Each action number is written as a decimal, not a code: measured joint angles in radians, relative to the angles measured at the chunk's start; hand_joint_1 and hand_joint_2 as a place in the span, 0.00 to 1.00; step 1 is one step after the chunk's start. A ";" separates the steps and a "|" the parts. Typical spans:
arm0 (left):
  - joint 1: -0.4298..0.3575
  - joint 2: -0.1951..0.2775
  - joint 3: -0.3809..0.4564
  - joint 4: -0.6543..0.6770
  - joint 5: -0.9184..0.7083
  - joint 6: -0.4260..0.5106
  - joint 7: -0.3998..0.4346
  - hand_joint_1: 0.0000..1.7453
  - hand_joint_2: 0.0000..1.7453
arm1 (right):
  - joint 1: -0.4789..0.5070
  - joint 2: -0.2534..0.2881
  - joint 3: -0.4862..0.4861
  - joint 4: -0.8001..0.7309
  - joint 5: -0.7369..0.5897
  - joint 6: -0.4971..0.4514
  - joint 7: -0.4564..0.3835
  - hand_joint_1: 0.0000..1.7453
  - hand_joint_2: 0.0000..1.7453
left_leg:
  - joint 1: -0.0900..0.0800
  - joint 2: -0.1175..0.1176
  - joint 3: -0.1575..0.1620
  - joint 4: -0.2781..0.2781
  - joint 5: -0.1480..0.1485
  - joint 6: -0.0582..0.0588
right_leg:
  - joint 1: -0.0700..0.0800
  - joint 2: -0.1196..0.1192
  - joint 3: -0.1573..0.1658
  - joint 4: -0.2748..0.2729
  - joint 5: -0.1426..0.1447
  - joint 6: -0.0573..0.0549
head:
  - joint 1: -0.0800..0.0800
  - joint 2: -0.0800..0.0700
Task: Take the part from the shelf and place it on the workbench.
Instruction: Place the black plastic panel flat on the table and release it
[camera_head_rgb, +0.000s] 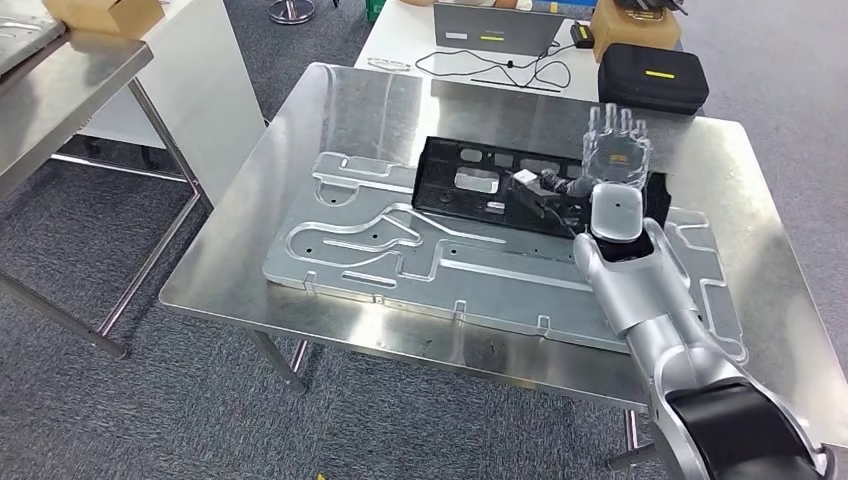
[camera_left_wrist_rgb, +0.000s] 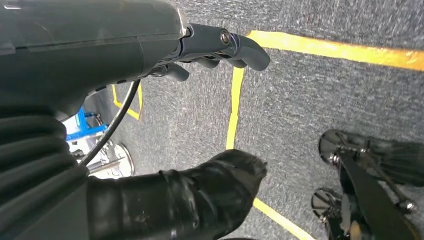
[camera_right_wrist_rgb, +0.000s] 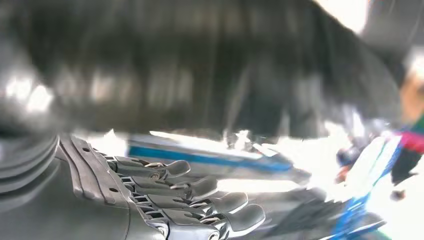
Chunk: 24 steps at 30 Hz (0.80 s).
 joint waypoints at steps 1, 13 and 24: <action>0.000 -0.002 -0.004 0.000 -0.002 -0.002 0.001 0.00 0.00 | 0.009 -0.010 -0.003 -0.050 0.004 -0.015 0.025 0.00 0.00 | 0.000 0.000 -0.001 0.000 0.000 0.000 | 0.000 0.000 -0.001 0.000 0.000 0.000 | 0.000 0.000; 0.000 -0.015 -0.025 0.000 -0.026 0.010 0.013 0.00 0.00 | 0.115 0.005 -0.083 -0.459 0.011 -0.004 -0.113 0.00 0.00 | -0.005 0.000 -0.003 0.002 -0.007 0.003 | -0.002 0.001 -0.003 -0.002 -0.002 0.003 | 0.000 0.000; -0.002 -0.019 -0.026 0.000 -0.046 0.022 0.018 0.00 0.00 | 0.188 0.074 -0.139 -0.600 -0.008 0.032 -0.184 0.00 0.00 | -0.004 0.003 0.012 -0.015 0.003 0.027 | -0.003 0.010 -0.139 0.285 -0.137 0.007 | 0.000 0.000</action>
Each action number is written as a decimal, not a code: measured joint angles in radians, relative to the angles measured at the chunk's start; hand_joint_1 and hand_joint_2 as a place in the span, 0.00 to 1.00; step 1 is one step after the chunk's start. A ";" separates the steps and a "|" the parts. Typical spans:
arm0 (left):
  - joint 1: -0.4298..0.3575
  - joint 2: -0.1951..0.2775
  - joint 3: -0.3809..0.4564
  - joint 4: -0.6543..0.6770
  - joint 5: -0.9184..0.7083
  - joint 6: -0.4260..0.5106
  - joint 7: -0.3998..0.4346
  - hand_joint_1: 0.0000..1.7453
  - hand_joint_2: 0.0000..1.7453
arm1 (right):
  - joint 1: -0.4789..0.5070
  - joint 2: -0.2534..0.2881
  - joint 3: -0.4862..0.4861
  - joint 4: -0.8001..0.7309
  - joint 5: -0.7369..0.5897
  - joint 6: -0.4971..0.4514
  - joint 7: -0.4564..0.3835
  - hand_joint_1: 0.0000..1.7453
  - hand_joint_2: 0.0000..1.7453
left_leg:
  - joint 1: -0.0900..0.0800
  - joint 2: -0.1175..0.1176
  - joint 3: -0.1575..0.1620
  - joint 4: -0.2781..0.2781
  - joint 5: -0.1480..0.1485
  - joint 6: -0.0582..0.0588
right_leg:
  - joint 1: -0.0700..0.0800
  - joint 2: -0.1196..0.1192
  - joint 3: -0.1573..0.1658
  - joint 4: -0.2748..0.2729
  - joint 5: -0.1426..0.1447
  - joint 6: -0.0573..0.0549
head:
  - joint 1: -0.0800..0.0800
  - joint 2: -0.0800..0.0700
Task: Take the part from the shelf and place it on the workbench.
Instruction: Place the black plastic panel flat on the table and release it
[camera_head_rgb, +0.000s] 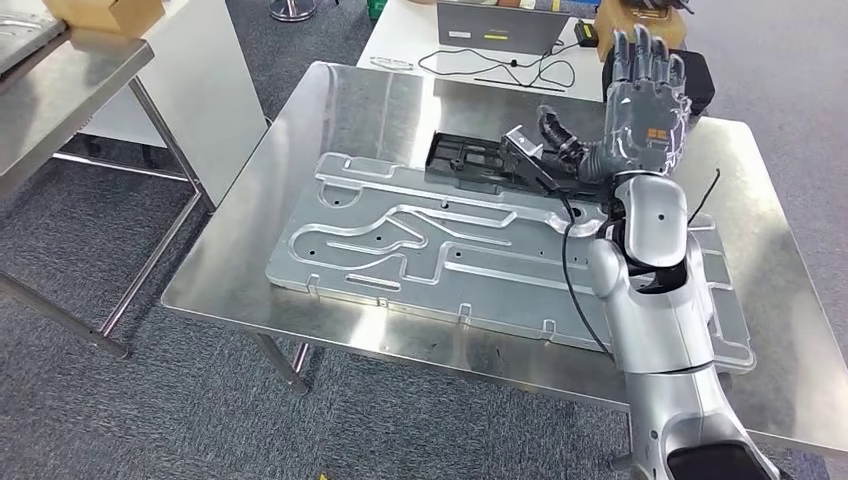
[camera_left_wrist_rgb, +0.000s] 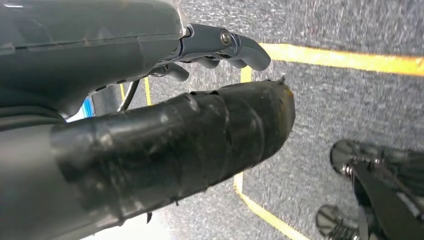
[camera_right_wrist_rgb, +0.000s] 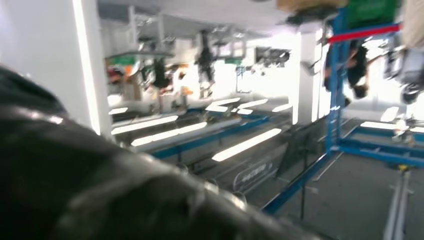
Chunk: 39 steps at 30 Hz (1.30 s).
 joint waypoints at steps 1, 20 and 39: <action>0.000 -0.001 0.000 0.000 -0.006 0.010 0.000 0.00 0.00 | 0.008 0.000 -0.001 -0.009 -0.012 0.005 -0.011 0.00 0.00 | -0.001 -0.001 0.000 0.003 -0.002 -0.001 | 0.000 0.000 0.002 -0.009 0.021 -0.002 | 0.000 0.000; -0.005 -0.033 -0.001 0.000 -0.020 0.142 0.015 0.00 0.00 | 0.155 -0.096 -0.032 -0.313 -0.274 0.118 -0.084 0.00 0.00 | 0.003 -0.001 0.076 0.048 -0.105 -0.050 | 0.007 -0.001 0.029 -0.248 0.207 -0.041 | 0.000 0.000; -0.014 -0.046 -0.002 0.000 0.005 0.138 0.023 0.00 0.00 | 0.169 -0.133 -0.032 -0.324 -0.291 0.124 -0.083 0.00 0.00 | -0.006 0.005 -0.065 0.021 0.052 -0.033 | 0.021 0.001 0.180 -0.267 0.083 -0.036 | 0.003 0.000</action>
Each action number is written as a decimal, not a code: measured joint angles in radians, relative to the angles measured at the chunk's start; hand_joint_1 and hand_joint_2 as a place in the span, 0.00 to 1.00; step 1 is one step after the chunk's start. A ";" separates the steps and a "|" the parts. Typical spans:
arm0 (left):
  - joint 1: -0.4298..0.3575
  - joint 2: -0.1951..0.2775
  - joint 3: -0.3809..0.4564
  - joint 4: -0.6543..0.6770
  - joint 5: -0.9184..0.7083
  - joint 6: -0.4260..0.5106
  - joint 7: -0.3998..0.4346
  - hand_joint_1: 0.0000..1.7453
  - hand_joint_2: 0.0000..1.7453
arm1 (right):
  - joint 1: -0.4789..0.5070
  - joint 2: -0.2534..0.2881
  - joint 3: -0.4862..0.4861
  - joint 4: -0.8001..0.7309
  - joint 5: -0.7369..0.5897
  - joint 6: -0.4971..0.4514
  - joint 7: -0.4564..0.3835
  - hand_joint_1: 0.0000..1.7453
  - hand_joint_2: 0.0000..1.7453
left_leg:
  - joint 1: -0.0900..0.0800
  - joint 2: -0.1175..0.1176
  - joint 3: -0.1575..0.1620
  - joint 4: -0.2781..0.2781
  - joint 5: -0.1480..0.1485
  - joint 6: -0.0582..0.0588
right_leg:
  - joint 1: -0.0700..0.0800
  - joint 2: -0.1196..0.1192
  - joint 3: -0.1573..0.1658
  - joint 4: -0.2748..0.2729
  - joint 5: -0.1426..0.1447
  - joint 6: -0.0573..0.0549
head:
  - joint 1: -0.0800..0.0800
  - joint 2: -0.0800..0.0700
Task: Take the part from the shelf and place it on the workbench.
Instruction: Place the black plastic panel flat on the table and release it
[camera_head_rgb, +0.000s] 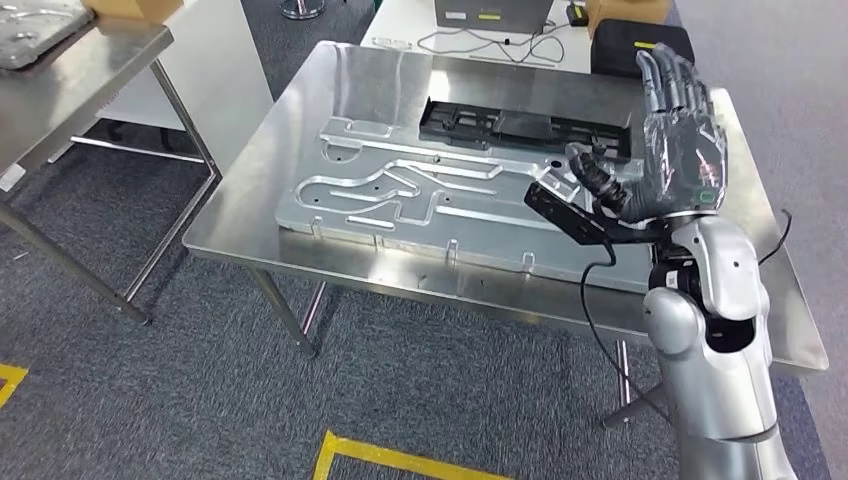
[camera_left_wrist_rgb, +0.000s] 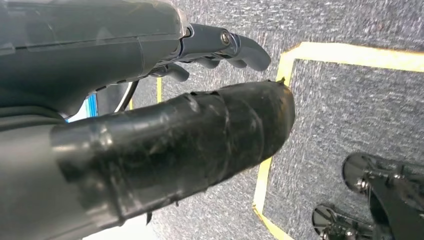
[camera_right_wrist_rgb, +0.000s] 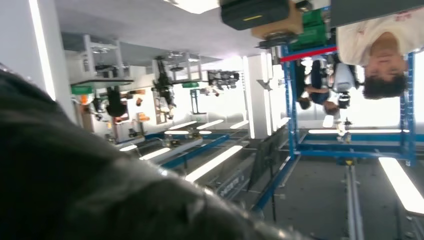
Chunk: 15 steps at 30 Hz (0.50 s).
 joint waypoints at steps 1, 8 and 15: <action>0.001 0.001 0.000 0.000 0.000 0.000 0.003 0.00 0.00 | 0.000 0.000 0.000 0.000 0.000 0.001 0.000 0.00 0.00 | 0.001 -0.001 -0.006 0.004 -0.008 -0.006 | -0.002 -0.002 -0.006 -0.005 0.010 -0.008 | 0.000 0.000; 0.000 0.001 -0.001 0.001 -0.003 -0.006 0.009 0.00 0.00 | 0.012 0.000 0.000 0.001 0.003 0.008 0.002 0.00 0.00 | 0.012 -0.002 -0.051 0.272 -0.179 -0.031 | -0.007 -0.010 -0.105 -0.004 0.090 -0.024 | -0.002 0.000; -0.002 0.003 -0.006 0.001 -0.003 -0.006 0.009 0.00 0.00 | 0.020 0.000 0.000 -0.001 0.003 0.009 0.002 0.00 0.00 | 0.002 -0.004 0.153 -0.012 -0.145 0.004 | -0.006 -0.014 -0.149 0.007 0.145 0.013 | 0.001 0.000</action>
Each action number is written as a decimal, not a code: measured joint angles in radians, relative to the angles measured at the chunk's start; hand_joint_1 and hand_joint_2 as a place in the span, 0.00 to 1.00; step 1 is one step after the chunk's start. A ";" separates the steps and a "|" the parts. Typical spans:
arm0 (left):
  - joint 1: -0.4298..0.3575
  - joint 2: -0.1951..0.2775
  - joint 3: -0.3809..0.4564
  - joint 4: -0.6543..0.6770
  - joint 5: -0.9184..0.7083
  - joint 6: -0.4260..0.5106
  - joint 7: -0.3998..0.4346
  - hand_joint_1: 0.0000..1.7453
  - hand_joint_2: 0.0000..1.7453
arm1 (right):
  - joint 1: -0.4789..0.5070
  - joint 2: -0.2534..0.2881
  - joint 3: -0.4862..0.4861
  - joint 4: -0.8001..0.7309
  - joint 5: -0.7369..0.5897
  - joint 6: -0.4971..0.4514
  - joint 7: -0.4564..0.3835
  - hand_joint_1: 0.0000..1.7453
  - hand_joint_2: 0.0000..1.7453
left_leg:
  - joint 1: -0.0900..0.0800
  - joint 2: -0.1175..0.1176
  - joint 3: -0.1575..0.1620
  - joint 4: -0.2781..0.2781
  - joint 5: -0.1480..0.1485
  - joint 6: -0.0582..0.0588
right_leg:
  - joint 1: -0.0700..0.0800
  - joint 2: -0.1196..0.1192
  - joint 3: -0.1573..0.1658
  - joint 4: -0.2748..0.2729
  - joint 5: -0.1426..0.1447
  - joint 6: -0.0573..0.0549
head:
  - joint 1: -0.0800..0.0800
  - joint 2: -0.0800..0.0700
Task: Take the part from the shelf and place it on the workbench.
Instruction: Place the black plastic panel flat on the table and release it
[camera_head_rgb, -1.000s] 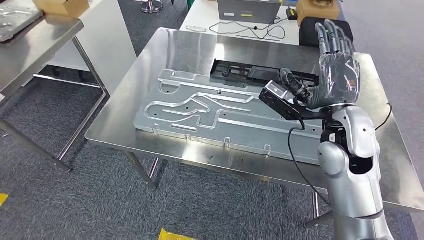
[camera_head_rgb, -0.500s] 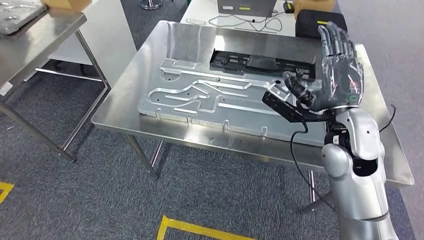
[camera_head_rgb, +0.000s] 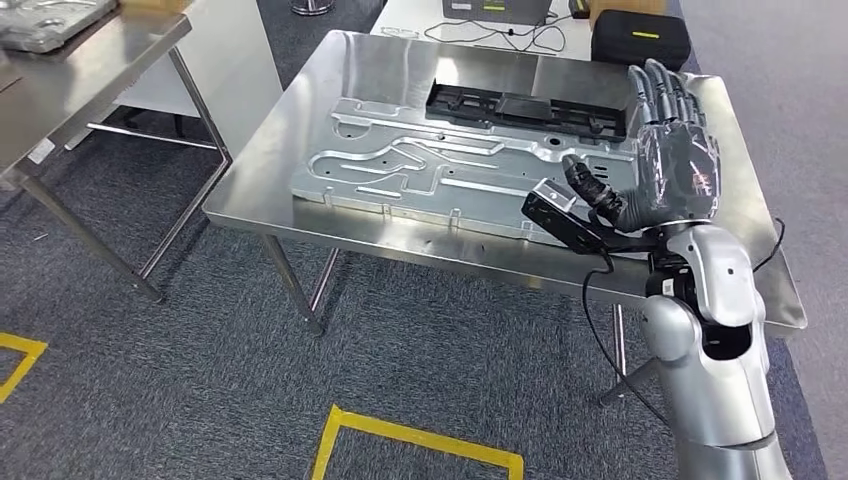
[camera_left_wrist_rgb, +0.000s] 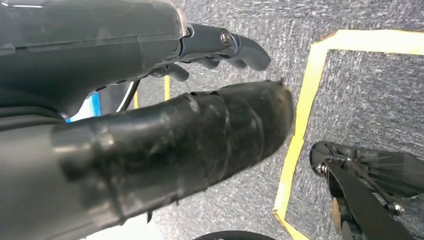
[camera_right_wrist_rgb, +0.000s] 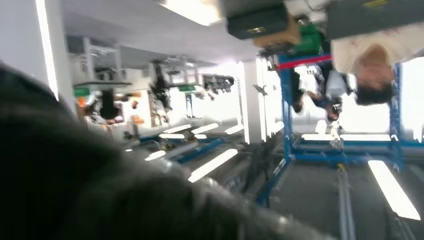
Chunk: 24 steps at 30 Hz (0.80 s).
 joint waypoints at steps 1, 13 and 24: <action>-0.001 0.000 0.000 0.000 0.000 0.000 0.000 0.00 0.00 | 0.000 0.000 0.000 0.000 0.000 0.000 0.000 0.00 0.00 | 0.001 0.002 -0.005 -0.004 0.009 0.008 | -0.001 0.002 -0.004 0.002 -0.003 0.006 | 0.000 0.000; 0.000 0.001 -0.001 0.000 -0.004 -0.001 0.018 0.00 0.00 | 0.153 -0.002 0.001 0.003 -0.025 -0.014 -0.002 0.00 0.00 | -0.002 0.006 -0.148 0.015 0.128 0.015 | 0.005 0.012 0.164 0.005 -0.160 -0.002 | 0.001 0.000; 0.006 0.001 -0.002 0.000 -0.014 0.022 0.017 0.00 0.00 | 0.520 0.096 -0.131 0.260 -0.106 -0.006 0.032 0.00 0.00 | 0.008 0.001 -0.155 0.268 -0.034 -0.026 | 0.002 0.024 0.060 -0.026 -0.058 -0.035 | 0.004 0.000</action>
